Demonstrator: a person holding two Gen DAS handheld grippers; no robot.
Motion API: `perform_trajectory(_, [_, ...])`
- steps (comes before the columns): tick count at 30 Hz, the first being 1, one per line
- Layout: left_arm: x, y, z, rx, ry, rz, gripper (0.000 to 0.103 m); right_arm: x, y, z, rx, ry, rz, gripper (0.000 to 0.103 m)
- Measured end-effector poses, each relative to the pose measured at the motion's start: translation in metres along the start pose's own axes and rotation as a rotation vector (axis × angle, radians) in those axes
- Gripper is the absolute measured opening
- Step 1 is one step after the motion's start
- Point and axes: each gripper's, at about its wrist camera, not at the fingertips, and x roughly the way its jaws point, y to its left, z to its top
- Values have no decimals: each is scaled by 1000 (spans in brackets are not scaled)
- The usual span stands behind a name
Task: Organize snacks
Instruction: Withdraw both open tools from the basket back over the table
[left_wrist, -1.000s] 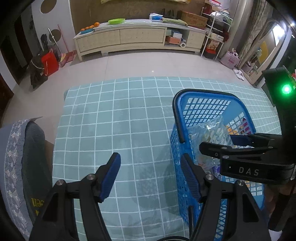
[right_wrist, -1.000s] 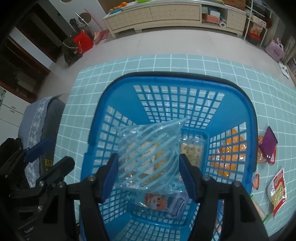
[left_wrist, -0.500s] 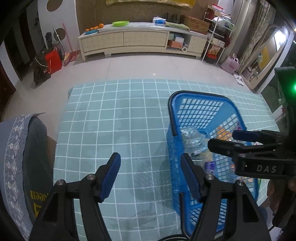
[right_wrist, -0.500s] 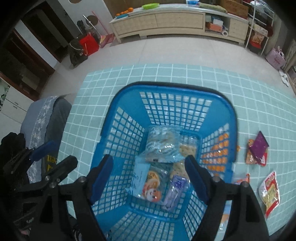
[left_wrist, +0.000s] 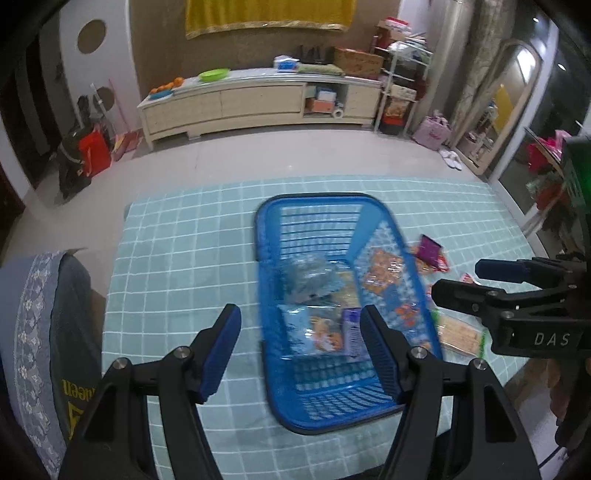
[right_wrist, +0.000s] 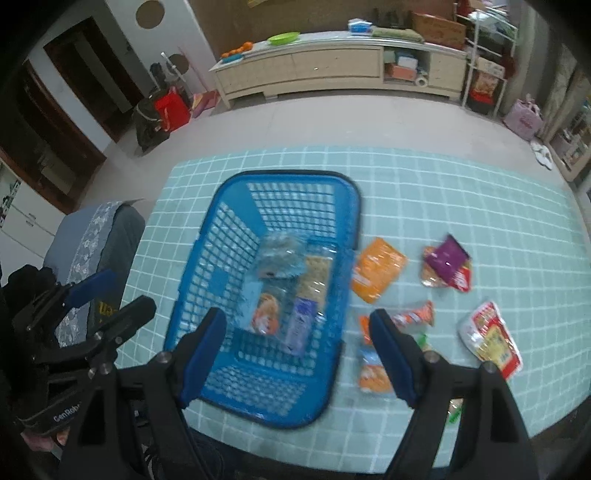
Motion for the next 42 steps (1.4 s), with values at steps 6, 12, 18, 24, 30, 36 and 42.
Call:
perform_trajectory(6, [-4,-41,-3,38,2,-42,65,-28,-32,-19,35,-18,-22,83])
perform_trajectory(12, [-2,-78,-7,69,0,-61,66,-52,-68,-38,77,-42,-32,83])
perform_trajectory(18, [4,-114,-17,99,-13,-80,73,-66,-108,-58,100,-73,-60,83])
perform_trajectory(24, [17,-147,-35,109,-1,-96,74,-64,-141,-80,104,-78,-74,83])
perform_trajectory(30, [28,-169,-56,107,8,-117,74,-61,-163,-101,70,-113,-47,83])
perform_trajectory(36, [39,-182,-80,103,9,-93,74,-49,-181,-120,70,-128,52,83])
perform_trajectory(42, [57,-186,-104,74,44,-92,74,-35,-172,-143,-96,-171,-40,93])
